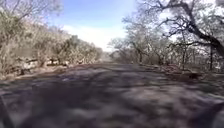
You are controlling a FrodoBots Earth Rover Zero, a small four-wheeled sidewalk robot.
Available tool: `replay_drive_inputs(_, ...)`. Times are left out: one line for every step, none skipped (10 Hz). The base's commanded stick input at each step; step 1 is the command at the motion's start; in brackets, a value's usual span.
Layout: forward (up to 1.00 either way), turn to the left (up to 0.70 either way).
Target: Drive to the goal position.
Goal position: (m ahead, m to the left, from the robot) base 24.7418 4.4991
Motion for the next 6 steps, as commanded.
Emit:
replay_drive_inputs(0.70,0.00)
replay_drive_inputs(0.70,0.00)
replay_drive_inputs(0.70,0.00)
replay_drive_inputs(0.70,0.00)
replay_drive_inputs(0.70,0.00)
replay_drive_inputs(0.70,0.00)
